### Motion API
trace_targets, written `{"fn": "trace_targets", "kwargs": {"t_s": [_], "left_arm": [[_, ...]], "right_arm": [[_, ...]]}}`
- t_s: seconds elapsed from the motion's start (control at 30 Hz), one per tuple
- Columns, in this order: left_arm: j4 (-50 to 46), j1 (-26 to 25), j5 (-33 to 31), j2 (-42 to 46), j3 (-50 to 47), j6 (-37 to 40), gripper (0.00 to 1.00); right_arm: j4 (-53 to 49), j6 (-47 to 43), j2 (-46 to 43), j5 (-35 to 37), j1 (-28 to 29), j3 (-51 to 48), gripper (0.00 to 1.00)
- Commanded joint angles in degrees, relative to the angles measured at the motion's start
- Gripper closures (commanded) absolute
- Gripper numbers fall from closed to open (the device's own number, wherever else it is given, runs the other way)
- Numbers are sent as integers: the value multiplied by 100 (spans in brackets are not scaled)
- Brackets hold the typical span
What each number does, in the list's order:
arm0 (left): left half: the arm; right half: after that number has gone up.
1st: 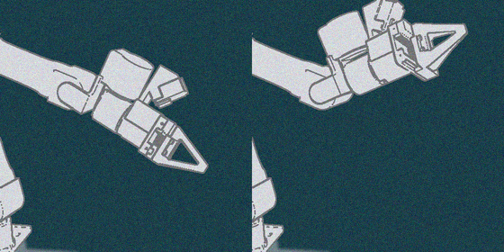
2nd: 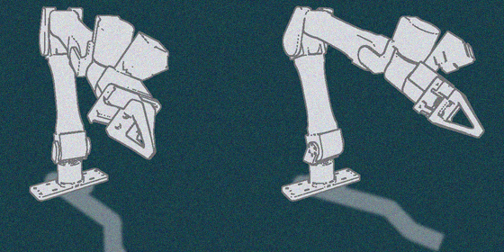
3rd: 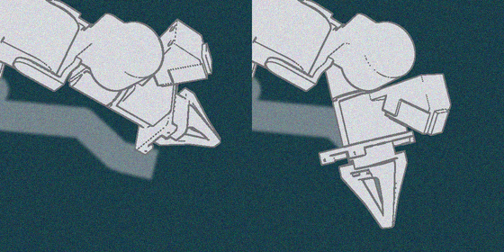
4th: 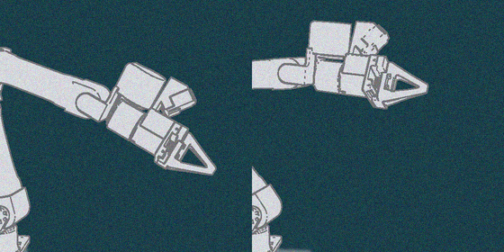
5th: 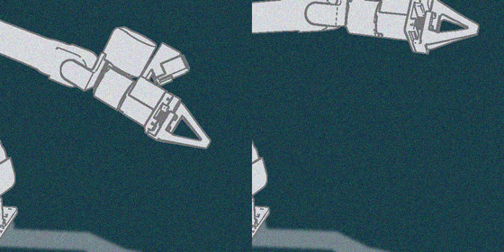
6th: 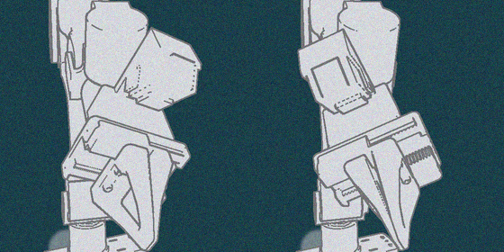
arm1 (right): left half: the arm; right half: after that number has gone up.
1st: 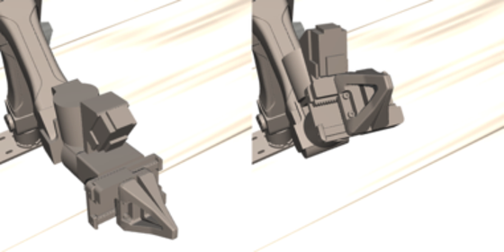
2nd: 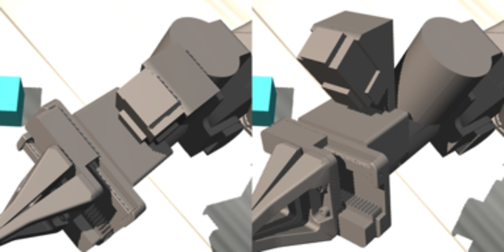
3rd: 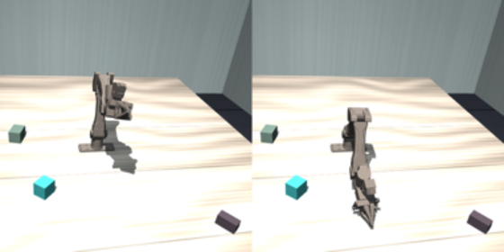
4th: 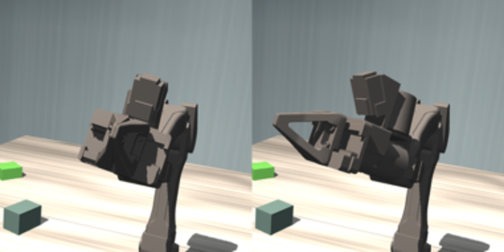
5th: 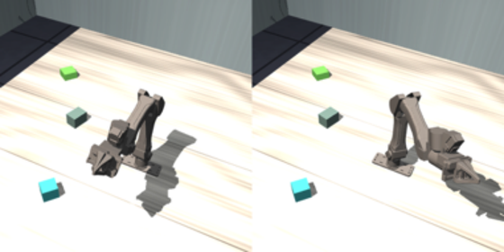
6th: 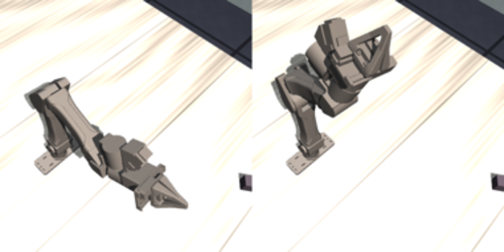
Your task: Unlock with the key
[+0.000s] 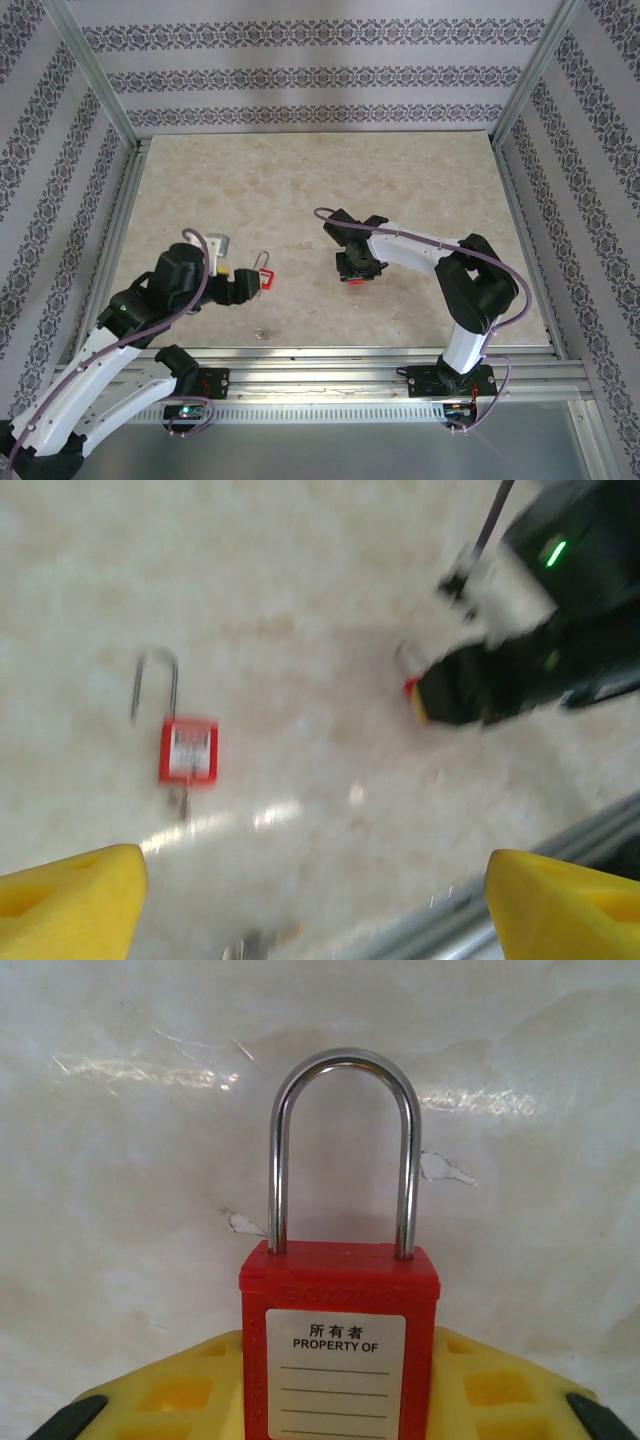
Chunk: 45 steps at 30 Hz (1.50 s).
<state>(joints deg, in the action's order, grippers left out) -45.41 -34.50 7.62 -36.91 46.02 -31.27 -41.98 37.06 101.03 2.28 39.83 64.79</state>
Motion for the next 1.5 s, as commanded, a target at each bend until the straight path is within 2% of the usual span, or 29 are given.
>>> {"fn": "trace_targets", "kwargs": {"t_s": [0.0, 0.07, 0.2, 0.23, 0.33, 0.43, 0.53, 0.67, 0.73, 0.8, 1.1, 1.47], "left_arm": [[-980, -457, -676, -79, -114, -831, 14], [-992, -731, -840, -358, -182, -1124, 16], [-817, -1356, -1193, -1067, -343, -1598, 16], [-730, -1460, -1226, -1229, -415, -1644, 17], [-749, -1565, -1200, -1626, -589, -1726, 21], [-662, -1625, -1085, -1647, -776, -1784, 26], [-401, -1630, -858, -1755, -1041, -1778, 30], [246, -1629, -485, -2036, -1335, -1747, 37], [292, -1630, -467, -2261, -1361, -1681, 43], [378, -1620, -461, -2404, -1375, -1622, 44], [784, -1428, -327, -2966, -1482, -1452, 55], [995, -1341, -210, -2927, -1742, -1496, 66]], "right_arm": [[-31, -100, 146, -3, -98, -153, 99], [40, -102, 180, -76, -178, -244, 98], [288, -32, 56, -208, -284, -488, 82], [335, -16, -13, -206, -309, -541, 72], [389, -23, -351, -183, -340, -654, 52], [445, -155, -862, -199, -341, -728, 33], [521, -293, -1384, -284, -342, -770, 22], [534, -396, -2031, -287, -323, -757, 16], [486, -413, -2247, -332, -318, -721, 16], [438, -427, -2363, -369, -327, -702, 15], [485, -444, -2588, -450, -288, -851, 13], [497, -445, -2642, -398, -291, -912, 12]]}}
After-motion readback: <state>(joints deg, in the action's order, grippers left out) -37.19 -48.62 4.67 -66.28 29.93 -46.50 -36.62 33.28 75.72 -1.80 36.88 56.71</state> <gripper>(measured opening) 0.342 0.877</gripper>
